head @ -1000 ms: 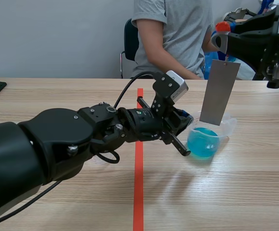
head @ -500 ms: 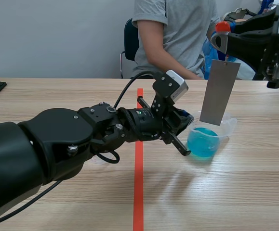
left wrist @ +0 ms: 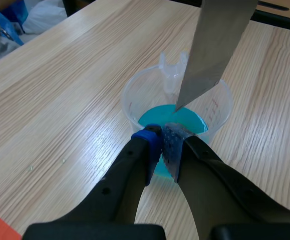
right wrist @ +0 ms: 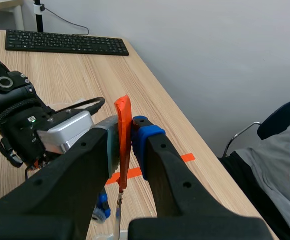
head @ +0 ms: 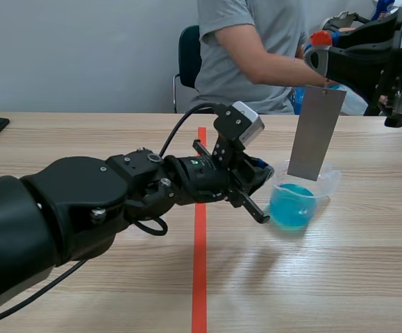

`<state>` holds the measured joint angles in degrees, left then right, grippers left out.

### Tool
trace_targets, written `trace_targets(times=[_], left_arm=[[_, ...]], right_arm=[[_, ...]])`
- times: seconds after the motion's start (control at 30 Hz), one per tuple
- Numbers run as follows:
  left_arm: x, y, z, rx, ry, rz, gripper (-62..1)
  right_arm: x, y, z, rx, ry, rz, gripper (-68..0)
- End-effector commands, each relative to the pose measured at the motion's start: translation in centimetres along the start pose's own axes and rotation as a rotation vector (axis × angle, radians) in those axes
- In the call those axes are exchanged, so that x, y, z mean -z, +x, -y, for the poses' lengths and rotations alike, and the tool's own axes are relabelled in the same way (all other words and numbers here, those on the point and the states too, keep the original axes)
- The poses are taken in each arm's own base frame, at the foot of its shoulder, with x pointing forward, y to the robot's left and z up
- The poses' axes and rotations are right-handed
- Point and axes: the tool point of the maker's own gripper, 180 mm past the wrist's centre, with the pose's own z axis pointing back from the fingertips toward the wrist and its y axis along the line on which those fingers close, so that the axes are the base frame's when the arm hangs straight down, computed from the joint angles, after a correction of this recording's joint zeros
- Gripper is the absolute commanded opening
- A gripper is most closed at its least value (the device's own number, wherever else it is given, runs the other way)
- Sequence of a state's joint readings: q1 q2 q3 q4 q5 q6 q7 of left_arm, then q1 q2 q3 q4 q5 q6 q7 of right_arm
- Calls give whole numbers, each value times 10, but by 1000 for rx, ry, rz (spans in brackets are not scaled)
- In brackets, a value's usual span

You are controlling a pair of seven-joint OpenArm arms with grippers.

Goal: Do the redox reaction experiment.
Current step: 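Point at the plate with the left hand, then lower the plate into the blue solution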

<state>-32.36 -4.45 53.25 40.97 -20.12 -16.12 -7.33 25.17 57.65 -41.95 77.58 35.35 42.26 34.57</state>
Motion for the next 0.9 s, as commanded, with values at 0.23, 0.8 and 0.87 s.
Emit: trace_targets(times=[0.23,0.8,0.87], left_arm=[[-60,13,-34,-9,80,70,-567],[-243,-36,-46,-143,348,-26,-567],[-265,-55,-42,-181,395,-72,-567]], right_arm=[[-3,24,13,-48,-21,52,-662],[-3,20,13,-59,-17,34,-662],[-4,17,14,-59,-21,27,-662]])
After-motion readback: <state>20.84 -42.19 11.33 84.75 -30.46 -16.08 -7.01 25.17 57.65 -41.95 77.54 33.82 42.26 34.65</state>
